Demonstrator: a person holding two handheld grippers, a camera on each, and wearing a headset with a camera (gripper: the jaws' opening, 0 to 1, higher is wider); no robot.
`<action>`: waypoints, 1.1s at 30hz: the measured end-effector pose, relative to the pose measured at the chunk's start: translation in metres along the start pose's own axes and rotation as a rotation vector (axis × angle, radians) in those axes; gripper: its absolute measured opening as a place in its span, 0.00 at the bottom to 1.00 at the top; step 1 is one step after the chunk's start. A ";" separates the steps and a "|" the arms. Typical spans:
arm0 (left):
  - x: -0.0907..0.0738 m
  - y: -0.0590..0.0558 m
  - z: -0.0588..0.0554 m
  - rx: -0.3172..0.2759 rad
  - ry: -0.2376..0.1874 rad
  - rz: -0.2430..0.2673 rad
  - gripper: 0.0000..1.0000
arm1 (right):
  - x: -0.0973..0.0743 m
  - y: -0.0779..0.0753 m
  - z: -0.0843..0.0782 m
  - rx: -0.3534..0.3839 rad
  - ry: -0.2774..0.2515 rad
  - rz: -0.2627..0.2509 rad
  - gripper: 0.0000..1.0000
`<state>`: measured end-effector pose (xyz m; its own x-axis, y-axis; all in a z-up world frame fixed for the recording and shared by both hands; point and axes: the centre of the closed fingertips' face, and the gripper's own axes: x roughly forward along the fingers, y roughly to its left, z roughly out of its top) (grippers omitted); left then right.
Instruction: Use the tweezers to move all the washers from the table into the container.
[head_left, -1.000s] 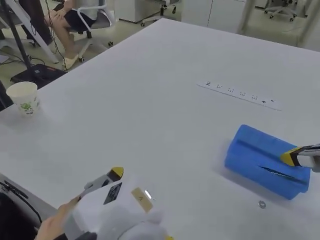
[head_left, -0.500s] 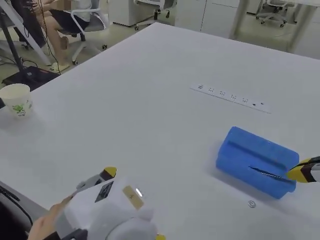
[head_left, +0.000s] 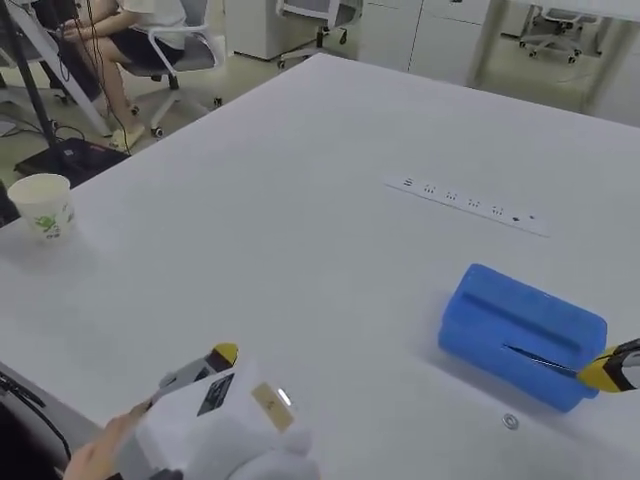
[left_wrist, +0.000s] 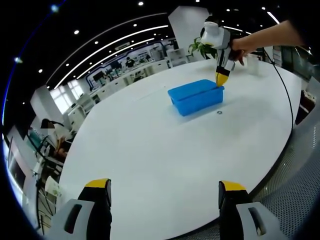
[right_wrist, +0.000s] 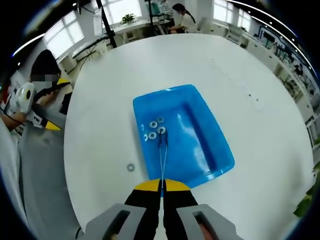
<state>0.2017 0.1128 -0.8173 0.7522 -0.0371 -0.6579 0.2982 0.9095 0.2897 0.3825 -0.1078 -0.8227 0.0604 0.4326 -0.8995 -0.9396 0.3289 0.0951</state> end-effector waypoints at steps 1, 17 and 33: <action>0.000 -0.001 0.000 0.001 -0.002 -0.004 0.91 | -0.004 0.000 0.003 -0.018 -0.003 -0.010 0.00; -0.010 -0.016 0.056 -0.032 -0.117 -0.216 0.79 | -0.064 0.004 0.044 -0.151 -0.114 -0.089 0.00; 0.002 -0.046 0.152 -0.007 -0.229 -0.532 0.50 | -0.107 0.036 0.069 -0.240 -0.278 -0.016 0.00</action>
<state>0.2787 0.0084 -0.7266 0.6080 -0.5778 -0.5445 0.6669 0.7438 -0.0445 0.3650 -0.0844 -0.6940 0.1343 0.6517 -0.7465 -0.9880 0.1458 -0.0504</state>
